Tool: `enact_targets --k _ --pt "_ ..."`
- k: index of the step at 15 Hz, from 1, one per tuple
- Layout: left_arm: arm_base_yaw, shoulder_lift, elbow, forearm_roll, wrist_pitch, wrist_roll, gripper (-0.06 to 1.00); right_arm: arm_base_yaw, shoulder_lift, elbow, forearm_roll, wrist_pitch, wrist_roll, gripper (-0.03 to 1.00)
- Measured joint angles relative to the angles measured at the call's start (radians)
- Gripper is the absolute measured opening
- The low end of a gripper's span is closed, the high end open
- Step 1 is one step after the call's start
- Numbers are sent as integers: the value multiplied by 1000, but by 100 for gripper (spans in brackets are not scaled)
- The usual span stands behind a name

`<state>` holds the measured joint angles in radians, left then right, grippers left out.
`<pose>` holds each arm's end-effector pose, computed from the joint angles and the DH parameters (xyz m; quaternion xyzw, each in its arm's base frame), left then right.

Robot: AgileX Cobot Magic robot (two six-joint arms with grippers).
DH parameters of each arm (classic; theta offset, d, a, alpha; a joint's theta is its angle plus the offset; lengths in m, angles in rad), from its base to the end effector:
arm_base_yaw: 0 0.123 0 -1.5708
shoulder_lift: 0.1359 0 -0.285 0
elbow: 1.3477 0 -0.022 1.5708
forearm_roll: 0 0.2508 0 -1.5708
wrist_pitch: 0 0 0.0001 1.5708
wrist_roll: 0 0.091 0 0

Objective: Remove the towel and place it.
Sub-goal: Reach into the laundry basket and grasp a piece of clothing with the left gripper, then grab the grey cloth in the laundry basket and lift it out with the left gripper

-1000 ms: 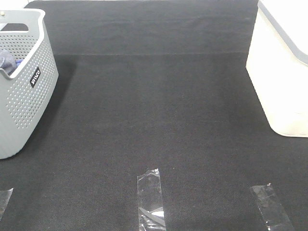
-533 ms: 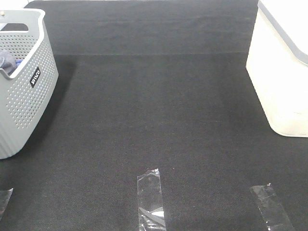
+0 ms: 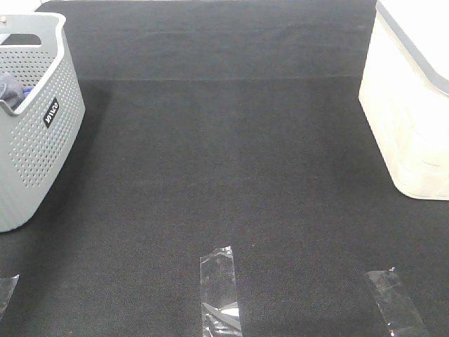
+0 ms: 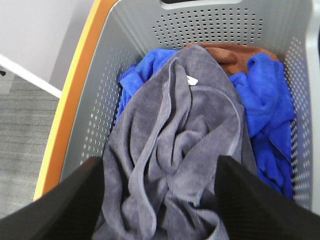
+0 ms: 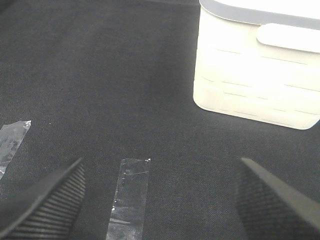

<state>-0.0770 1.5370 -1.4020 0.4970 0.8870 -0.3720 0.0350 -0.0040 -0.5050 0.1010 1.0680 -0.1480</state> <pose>0.3366 0.0078 0.3518 -0.0483 0.9236 0.1564 0.3466 -0.0068 0.0078 0.2784 -0.0802 0.8479 0.0209 0.5236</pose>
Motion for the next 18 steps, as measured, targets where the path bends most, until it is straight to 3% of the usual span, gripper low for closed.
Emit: enact_targets --k 2,7,12,18 --pt "42 151 -164 -44 67 46 62 0 0 0 0 0 0 77" --pt "201 439 -475 -314 188 208 62 0 0 0 0 0 0 77" --pt "256 661 -626 -359 186 267 62 0 0 0 -1 0 0 77" --pt "256 728 -653 -391 147 282 56 0 0 0 -3 0 0 77"
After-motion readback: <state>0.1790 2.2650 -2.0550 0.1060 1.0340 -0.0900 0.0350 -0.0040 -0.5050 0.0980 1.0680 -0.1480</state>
